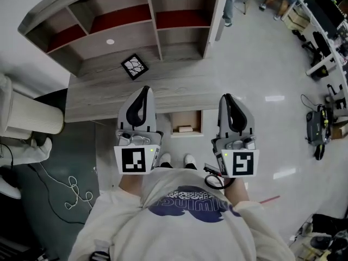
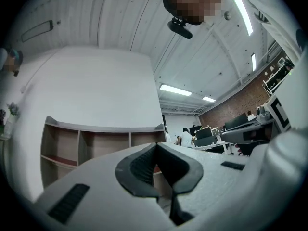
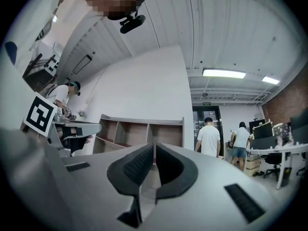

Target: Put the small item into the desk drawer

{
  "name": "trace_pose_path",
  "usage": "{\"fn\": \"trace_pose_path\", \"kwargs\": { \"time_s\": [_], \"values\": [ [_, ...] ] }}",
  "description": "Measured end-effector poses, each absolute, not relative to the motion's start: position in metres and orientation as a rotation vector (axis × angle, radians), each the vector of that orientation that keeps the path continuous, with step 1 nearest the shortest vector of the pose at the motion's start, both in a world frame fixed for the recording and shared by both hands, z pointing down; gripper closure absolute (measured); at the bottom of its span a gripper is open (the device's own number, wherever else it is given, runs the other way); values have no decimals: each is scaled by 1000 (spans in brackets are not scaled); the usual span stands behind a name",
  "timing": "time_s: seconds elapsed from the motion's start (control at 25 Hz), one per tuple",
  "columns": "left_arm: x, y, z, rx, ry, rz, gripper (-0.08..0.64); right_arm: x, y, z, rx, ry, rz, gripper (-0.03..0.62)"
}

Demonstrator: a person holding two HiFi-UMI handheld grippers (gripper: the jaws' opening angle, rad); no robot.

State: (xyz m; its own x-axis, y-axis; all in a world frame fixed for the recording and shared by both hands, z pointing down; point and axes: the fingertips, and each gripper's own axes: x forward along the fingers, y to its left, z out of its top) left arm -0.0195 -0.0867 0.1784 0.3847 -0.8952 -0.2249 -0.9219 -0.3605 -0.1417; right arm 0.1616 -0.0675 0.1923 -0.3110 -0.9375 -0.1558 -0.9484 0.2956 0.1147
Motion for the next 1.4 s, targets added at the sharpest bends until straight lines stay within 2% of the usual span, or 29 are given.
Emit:
{"fn": "trace_pose_path", "kwargs": {
  "time_s": [0.08, 1.4],
  "values": [
    [-21, -92, 172, -2390, 1600, 164, 554, 159, -76, 189, -1837, 2466, 306, 593],
    [-22, -105, 176, -2393, 1596, 105, 554, 152, -91, 190, -1961, 2453, 376, 595]
  ]
}}
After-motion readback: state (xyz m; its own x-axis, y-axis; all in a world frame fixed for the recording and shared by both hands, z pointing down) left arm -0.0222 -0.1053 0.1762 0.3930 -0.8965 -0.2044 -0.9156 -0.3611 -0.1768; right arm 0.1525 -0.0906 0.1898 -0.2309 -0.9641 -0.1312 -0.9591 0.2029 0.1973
